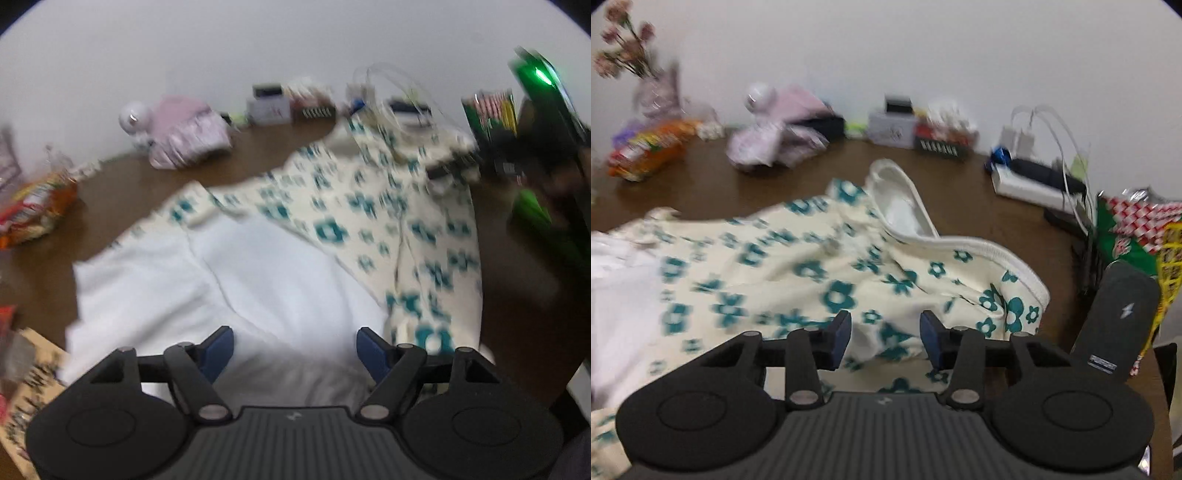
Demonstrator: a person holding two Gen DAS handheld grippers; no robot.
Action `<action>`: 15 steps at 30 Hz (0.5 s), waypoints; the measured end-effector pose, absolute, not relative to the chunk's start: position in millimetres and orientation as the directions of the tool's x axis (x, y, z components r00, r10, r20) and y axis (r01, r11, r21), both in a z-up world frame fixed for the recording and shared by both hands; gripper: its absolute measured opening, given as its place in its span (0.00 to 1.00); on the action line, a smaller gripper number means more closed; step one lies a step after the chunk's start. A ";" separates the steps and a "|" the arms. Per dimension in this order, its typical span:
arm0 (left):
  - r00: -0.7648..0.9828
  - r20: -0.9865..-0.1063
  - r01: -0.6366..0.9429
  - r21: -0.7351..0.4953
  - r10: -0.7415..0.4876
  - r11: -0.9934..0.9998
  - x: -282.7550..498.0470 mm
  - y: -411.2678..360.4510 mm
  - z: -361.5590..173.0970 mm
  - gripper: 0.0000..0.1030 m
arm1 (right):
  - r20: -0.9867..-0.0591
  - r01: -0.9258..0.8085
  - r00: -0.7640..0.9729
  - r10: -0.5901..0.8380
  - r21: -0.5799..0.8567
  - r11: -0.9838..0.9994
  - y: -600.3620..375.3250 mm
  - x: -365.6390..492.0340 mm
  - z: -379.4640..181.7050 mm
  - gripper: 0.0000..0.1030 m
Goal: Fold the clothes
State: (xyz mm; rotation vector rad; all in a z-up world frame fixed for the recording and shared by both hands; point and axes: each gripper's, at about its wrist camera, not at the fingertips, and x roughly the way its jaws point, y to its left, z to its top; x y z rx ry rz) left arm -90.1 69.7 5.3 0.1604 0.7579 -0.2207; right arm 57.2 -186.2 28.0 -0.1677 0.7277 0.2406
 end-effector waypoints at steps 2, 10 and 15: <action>0.702 -0.694 0.271 0.055 -0.158 0.961 -84.8 75.7 1.5 0.72 | -0.699 -0.277 0.700 0.147 -0.075 0.958 -183.9 61.7 19.3 0.19; 0.737 -0.674 0.260 0.217 -0.049 0.941 -32.1 127.5 8.4 0.70 | -0.735 -0.268 0.669 0.110 -0.100 0.958 -196.5 3.4 13.2 0.11; 0.765 -0.644 0.221 0.272 0.006 0.937 -25.7 123.8 16.1 0.66 | -0.727 -0.377 0.626 0.282 0.034 0.926 -208.7 -45.7 40.1 0.13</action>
